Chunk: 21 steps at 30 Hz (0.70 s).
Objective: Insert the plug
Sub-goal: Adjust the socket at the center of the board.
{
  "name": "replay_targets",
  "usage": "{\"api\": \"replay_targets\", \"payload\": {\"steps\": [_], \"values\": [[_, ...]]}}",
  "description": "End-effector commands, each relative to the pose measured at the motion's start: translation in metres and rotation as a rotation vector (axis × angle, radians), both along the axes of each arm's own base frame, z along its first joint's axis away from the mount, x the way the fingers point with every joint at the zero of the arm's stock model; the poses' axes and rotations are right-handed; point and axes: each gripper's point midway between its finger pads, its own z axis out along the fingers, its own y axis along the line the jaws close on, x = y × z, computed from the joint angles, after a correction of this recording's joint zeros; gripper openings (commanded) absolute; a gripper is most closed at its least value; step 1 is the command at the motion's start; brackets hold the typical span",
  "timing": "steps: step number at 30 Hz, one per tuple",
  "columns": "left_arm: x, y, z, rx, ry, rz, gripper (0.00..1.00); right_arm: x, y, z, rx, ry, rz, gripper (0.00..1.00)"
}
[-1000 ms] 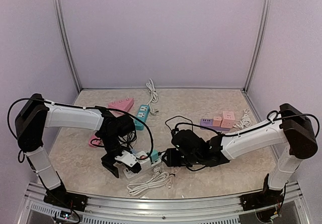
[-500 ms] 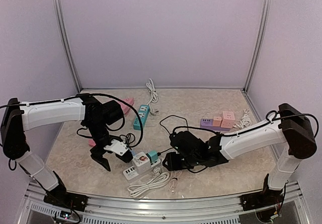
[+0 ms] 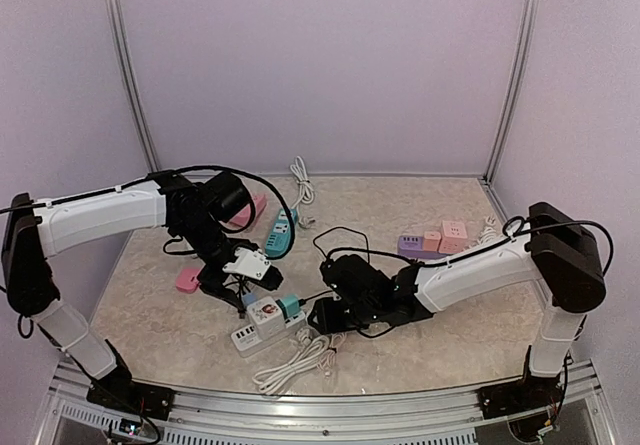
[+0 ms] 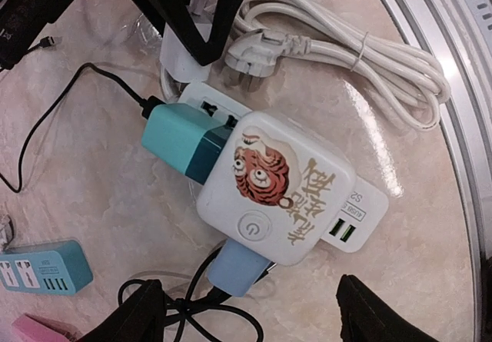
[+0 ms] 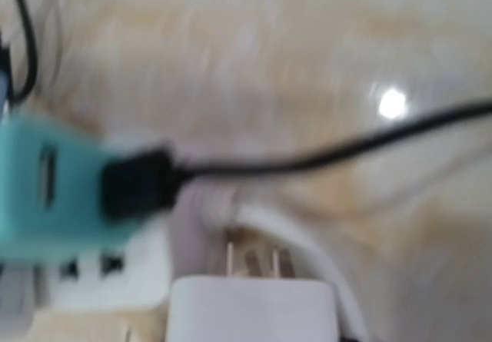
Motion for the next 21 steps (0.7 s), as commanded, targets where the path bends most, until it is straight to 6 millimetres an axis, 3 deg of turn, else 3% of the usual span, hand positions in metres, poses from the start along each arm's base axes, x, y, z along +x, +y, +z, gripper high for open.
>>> {"api": "replay_targets", "payload": {"steps": [1,5,10,17,21], "values": [[0.019,0.008,-0.015,0.026,-0.037,0.051,0.74,0.04,0.014,0.021,0.073,-0.073,-0.01,0.0],[0.03,0.021,-0.024,0.065,-0.046,0.088,0.74,0.053,0.039,0.026,0.074,-0.09,0.072,0.0],[0.027,0.037,-0.028,0.065,0.004,0.104,0.74,0.058,0.058,0.022,0.043,-0.071,0.139,0.0],[0.007,0.037,-0.023,0.039,0.006,0.096,0.75,0.053,0.037,0.032,-0.011,-0.091,0.153,0.0],[0.006,0.029,-0.025,0.052,-0.024,0.08,0.76,0.049,0.028,0.052,-0.016,-0.134,0.181,0.0]]}}
